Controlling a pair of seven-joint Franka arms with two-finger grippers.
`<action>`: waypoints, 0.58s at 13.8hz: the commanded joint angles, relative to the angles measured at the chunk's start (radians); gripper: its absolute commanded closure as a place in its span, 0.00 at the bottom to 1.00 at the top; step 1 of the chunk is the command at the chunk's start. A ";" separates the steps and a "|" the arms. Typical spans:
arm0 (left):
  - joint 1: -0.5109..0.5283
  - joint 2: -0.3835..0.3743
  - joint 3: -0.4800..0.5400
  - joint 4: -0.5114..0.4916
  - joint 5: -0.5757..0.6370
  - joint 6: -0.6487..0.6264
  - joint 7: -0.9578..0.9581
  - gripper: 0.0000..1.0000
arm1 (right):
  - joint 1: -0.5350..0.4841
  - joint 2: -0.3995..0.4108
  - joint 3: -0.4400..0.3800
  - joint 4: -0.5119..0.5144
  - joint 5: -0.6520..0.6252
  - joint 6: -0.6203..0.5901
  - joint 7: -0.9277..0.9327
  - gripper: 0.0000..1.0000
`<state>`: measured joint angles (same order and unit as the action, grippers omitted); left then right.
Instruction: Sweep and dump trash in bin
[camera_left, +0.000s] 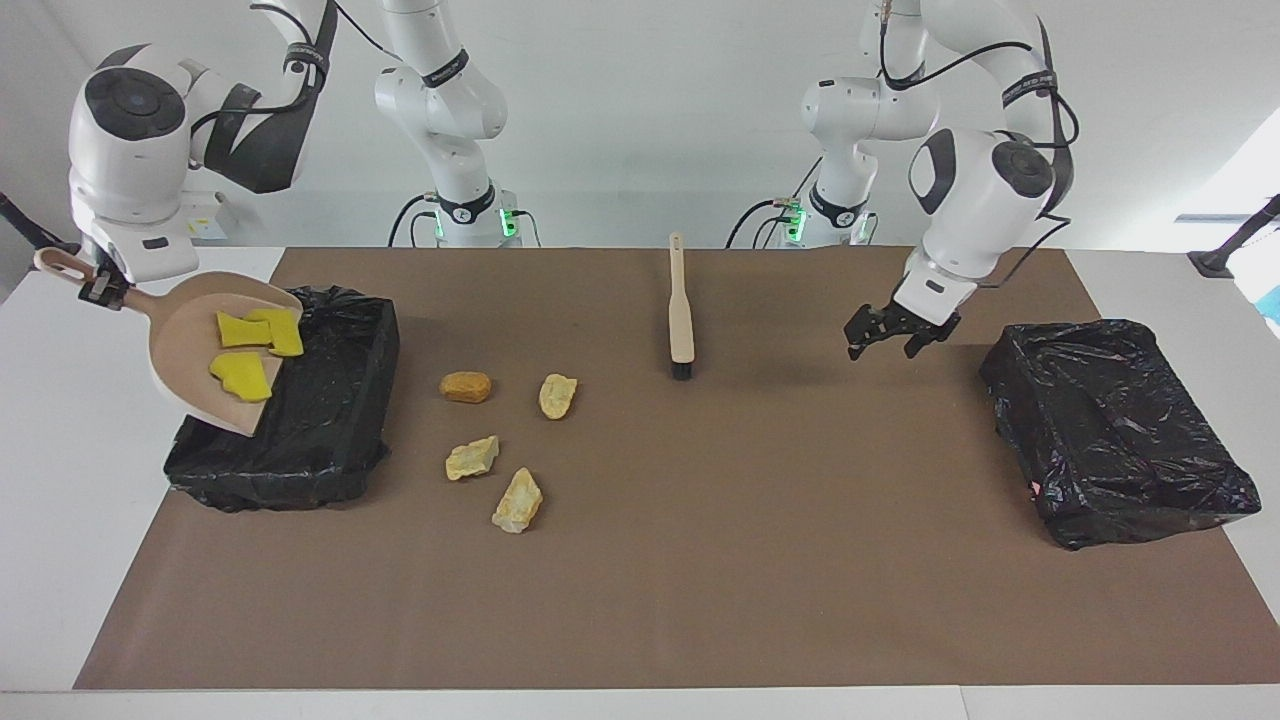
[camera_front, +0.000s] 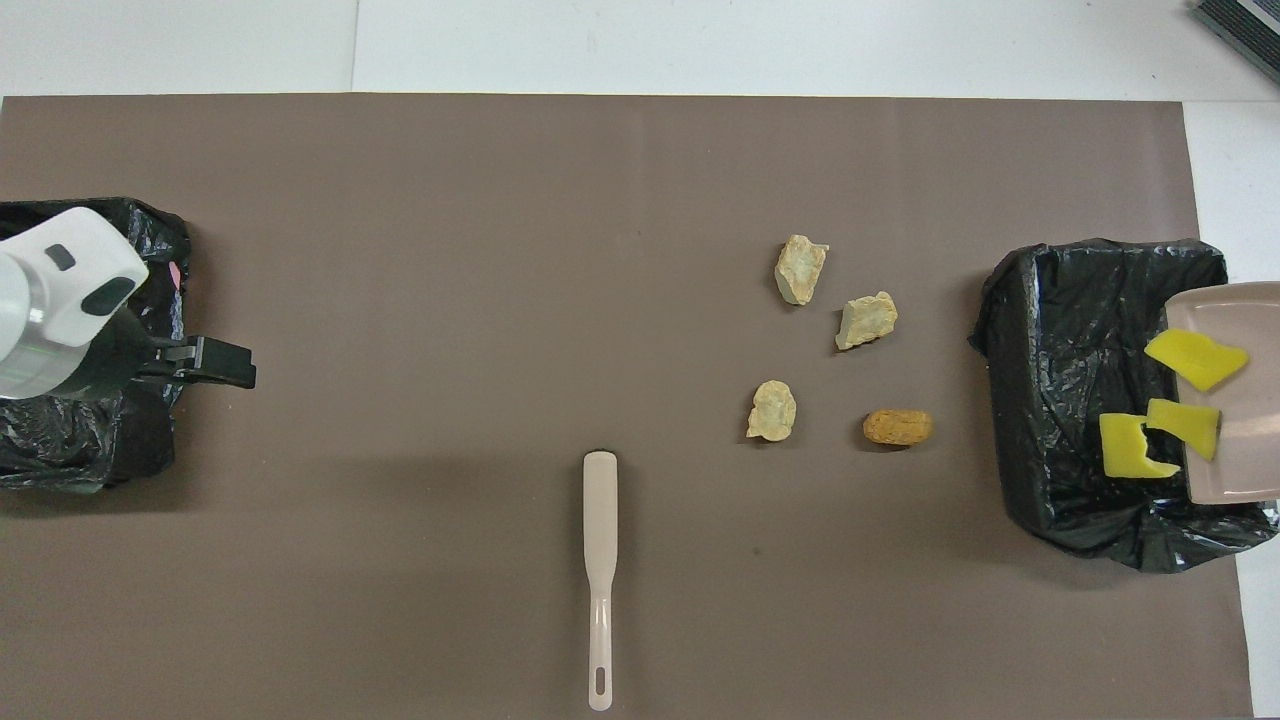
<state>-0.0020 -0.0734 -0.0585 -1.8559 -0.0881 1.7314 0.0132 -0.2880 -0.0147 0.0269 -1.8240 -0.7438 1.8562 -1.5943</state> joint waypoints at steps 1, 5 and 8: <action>0.011 -0.003 -0.017 0.159 0.039 -0.194 0.008 0.00 | -0.005 -0.030 0.008 -0.017 -0.029 -0.026 0.011 1.00; 0.013 -0.002 -0.014 0.268 0.041 -0.316 0.007 0.00 | 0.056 -0.050 0.011 -0.023 -0.143 -0.038 0.010 1.00; 0.016 0.012 -0.015 0.310 0.038 -0.288 0.005 0.00 | 0.096 -0.054 0.011 -0.027 -0.207 -0.064 0.010 1.00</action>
<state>-0.0014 -0.0867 -0.0630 -1.5921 -0.0644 1.4462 0.0136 -0.2077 -0.0429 0.0341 -1.8266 -0.8964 1.8187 -1.5943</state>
